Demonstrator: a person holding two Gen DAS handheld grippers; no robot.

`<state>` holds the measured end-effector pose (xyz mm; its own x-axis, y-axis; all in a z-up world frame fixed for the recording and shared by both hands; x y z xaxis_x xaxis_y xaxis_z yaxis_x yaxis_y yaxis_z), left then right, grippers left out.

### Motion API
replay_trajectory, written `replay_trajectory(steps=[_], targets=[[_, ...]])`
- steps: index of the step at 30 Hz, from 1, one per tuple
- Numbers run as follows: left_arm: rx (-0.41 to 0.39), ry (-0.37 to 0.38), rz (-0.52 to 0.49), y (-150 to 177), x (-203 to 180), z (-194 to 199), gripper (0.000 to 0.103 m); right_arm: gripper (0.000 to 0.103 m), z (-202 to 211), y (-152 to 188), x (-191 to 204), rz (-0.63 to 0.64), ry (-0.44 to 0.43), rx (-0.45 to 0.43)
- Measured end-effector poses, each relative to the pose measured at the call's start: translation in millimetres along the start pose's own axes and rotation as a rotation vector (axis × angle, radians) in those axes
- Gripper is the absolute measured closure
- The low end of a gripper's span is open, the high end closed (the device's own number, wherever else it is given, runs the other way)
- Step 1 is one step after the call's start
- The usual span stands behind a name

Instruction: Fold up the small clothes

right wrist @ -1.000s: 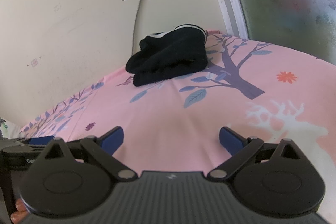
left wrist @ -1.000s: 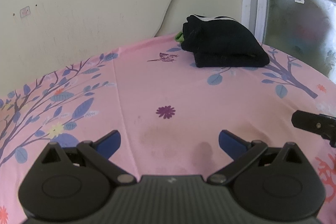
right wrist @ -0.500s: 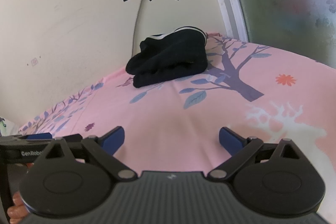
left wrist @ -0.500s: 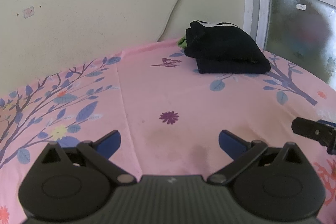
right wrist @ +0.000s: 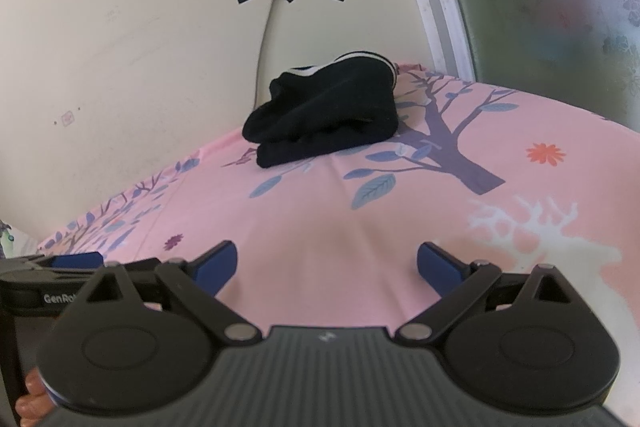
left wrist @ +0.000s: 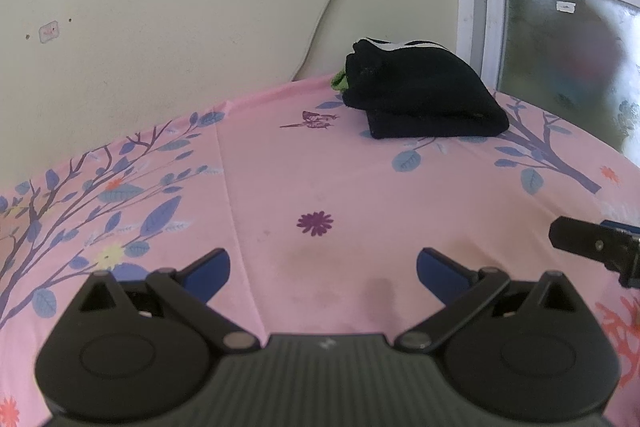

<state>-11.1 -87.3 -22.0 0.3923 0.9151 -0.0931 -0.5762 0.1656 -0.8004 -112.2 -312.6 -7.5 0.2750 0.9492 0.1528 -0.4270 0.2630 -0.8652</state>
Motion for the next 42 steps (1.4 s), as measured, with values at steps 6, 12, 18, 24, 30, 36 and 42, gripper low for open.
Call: replay_trajectory(steps=[6,12,18,24,30,36,42], targets=[[0.004,0.002,-0.013,2.0,-2.9,-1.6,0.0,0.011,-0.2,-0.9,0.6,0.0,-0.005,0.0],[0.004,-0.005,-0.016,2.0,-2.3,-1.4,0.0,0.011,0.6,-0.5,1.6,0.002,-0.002,-0.007],[0.008,-0.011,-0.016,2.2,-1.1,-2.0,0.0,0.011,1.0,-0.1,2.7,0.009,-0.003,-0.009],[0.009,-0.013,-0.022,2.8,-2.0,-1.8,0.0,0.011,1.5,-1.0,2.2,0.01,-0.003,-0.012],[0.009,-0.011,-0.021,2.7,-2.0,-1.5,0.0,0.011,2.6,-0.7,2.0,0.011,-0.002,-0.018],[0.01,-0.011,-0.021,2.6,-2.1,-1.7,0.0,0.011,2.6,-0.5,2.0,0.008,-0.001,-0.017],[0.012,-0.01,-0.022,3.2,-3.7,-1.7,0.0,0.011,1.0,-1.1,2.8,0.011,-0.003,-0.005]])
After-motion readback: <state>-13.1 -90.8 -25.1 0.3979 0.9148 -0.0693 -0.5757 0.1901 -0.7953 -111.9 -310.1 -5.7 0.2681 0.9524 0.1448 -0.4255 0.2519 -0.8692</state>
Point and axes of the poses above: each gripper's, at about its wrist camera, not at the fingertips, and z roughly against the way its jaws point, x to its left, y to its underside, the point moved 4 cm from there along -z, roughly the way its jaws point, and after that the axes turned 10 degrees about z, right-handed, at the moved point
